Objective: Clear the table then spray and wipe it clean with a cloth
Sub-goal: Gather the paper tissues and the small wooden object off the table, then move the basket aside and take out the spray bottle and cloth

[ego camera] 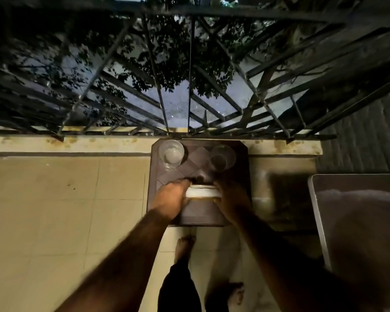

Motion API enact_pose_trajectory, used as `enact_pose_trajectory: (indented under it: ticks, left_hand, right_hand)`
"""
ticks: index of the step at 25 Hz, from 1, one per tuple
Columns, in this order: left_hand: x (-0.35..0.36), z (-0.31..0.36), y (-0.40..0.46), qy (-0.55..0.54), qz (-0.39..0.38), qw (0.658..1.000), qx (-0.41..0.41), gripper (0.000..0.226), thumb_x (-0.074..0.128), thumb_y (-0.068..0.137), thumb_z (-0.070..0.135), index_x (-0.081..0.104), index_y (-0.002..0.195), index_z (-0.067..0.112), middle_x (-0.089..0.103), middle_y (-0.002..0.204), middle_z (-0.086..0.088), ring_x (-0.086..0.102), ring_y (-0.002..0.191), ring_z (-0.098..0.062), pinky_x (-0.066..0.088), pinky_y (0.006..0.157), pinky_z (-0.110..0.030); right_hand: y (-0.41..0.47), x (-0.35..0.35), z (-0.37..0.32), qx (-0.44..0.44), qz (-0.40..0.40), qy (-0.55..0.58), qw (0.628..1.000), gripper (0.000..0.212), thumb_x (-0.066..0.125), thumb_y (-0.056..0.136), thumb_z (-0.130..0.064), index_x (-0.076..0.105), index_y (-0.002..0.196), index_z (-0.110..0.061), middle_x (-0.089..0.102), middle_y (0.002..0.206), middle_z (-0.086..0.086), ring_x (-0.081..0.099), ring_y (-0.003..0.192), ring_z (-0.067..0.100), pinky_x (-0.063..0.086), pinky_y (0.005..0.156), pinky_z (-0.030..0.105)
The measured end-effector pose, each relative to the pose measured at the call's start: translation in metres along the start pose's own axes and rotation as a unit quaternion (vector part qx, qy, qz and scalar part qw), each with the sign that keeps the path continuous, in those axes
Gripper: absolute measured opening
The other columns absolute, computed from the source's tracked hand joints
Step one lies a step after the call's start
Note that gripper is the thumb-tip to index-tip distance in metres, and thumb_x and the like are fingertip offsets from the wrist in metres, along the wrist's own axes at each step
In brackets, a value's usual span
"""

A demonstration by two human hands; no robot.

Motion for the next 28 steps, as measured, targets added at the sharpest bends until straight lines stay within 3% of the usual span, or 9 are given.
enact_pose_trajectory:
  ticks: [4, 6, 8, 11, 14, 19, 24, 28]
  left_hand:
    - [0.013, -0.013, 0.008, -0.001, -0.016, 1.000, -0.007, 0.056, 0.068, 0.081, 0.029, 0.047, 0.133, 0.032, 0.061, 0.123, -0.001, 0.059, 0.108, -0.022, 0.048, 0.093, -0.034]
    - [0.020, -0.016, 0.010, 0.005, -0.025, 1.000, -0.015, 0.057, 0.068, 0.080, 0.031, 0.046, 0.133, 0.034, 0.062, 0.123, 0.001, 0.060, 0.107, -0.020, 0.048, 0.093, -0.034]
    - [0.024, -0.017, 0.013, -0.003, -0.031, 0.999, -0.030, 0.057, 0.068, 0.080, 0.033, 0.046, 0.132, 0.036, 0.062, 0.122, 0.004, 0.060, 0.106, -0.017, 0.049, 0.093, -0.034]
    - [0.026, -0.020, 0.018, 0.008, -0.026, 0.999, -0.040, 0.059, 0.067, 0.080, 0.034, 0.044, 0.134, 0.039, 0.062, 0.122, 0.005, 0.060, 0.106, -0.016, 0.049, 0.093, -0.031]
    - [0.031, -0.022, 0.017, 0.020, -0.032, 0.998, -0.047, 0.062, 0.066, 0.083, 0.033, 0.040, 0.138, 0.038, 0.060, 0.125, 0.002, 0.058, 0.108, -0.017, 0.048, 0.095, -0.030]
    - [0.014, -0.008, -0.002, -0.002, 0.010, 0.999, -0.044, 0.069, 0.070, 0.080, 0.037, 0.039, 0.140, 0.027, 0.047, 0.139, 0.000, 0.049, 0.121, -0.020, 0.041, 0.103, -0.033]
    - [-0.053, 0.081, -0.033, -0.003, 0.113, 0.993, 0.026, 0.034, 0.059, 0.089, 0.038, 0.056, 0.119, 0.023, 0.061, 0.116, -0.001, 0.059, 0.104, -0.021, 0.046, 0.085, -0.031]
    - [-0.122, 0.237, -0.029, -0.049, 0.181, 0.970, 0.157, 0.024, 0.058, 0.087, 0.037, 0.064, 0.108, 0.025, 0.069, 0.101, 0.003, 0.064, 0.094, -0.017, 0.047, 0.079, -0.027]
  right_hand:
    - [0.006, 0.011, 0.000, -0.015, 0.020, -0.001, 1.000, 0.050, 0.080, 0.072, -0.025, 0.069, 0.119, -0.012, 0.071, 0.111, 0.018, 0.071, 0.095, 0.036, 0.060, 0.081, 0.044]
    - [0.008, 0.000, -0.003, -0.014, 0.057, 0.035, 0.998, 0.036, 0.063, 0.085, -0.019, 0.066, 0.121, -0.012, 0.068, 0.114, 0.016, 0.068, 0.100, 0.035, 0.057, 0.085, 0.044]
    - [0.012, -0.004, -0.006, -0.019, 0.034, 0.062, 0.997, 0.037, 0.055, 0.091, -0.013, 0.060, 0.128, -0.014, 0.063, 0.125, 0.011, 0.061, 0.113, 0.032, 0.049, 0.096, 0.040]
    - [0.013, -0.006, -0.008, -0.039, 0.069, 0.054, 0.995, 0.038, 0.061, 0.088, -0.015, 0.062, 0.125, -0.018, 0.064, 0.124, 0.008, 0.059, 0.116, 0.028, 0.043, 0.099, 0.032]
    - [0.013, -0.007, -0.014, -0.055, 0.093, 0.051, 0.993, 0.041, 0.069, 0.079, -0.013, 0.065, 0.119, -0.019, 0.068, 0.117, 0.007, 0.062, 0.108, 0.029, 0.047, 0.095, 0.034]
    - [-0.012, -0.021, -0.011, -0.060, 0.105, 0.053, 0.991, 0.068, 0.082, 0.066, -0.020, 0.060, 0.131, -0.020, 0.067, 0.123, 0.005, 0.063, 0.111, 0.028, 0.049, 0.099, 0.035]
    - [-0.083, -0.100, 0.024, -0.014, 0.178, 0.128, 0.976, 0.059, 0.075, 0.075, -0.025, 0.059, 0.131, -0.021, 0.062, 0.130, 0.003, 0.060, 0.117, 0.025, 0.049, 0.101, 0.035]
    - [-0.174, -0.218, 0.089, 0.002, 0.344, 0.160, 0.925, 0.040, 0.067, 0.075, -0.033, 0.072, 0.110, -0.014, 0.071, 0.114, 0.006, 0.065, 0.106, 0.027, 0.044, 0.097, 0.031]
Point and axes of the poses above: each hand's wrist, its own y-axis towards the middle knuckle, its own x-axis out of the palm, z = x × y, the point moved 8 cm from there along y, towards the middle knuckle
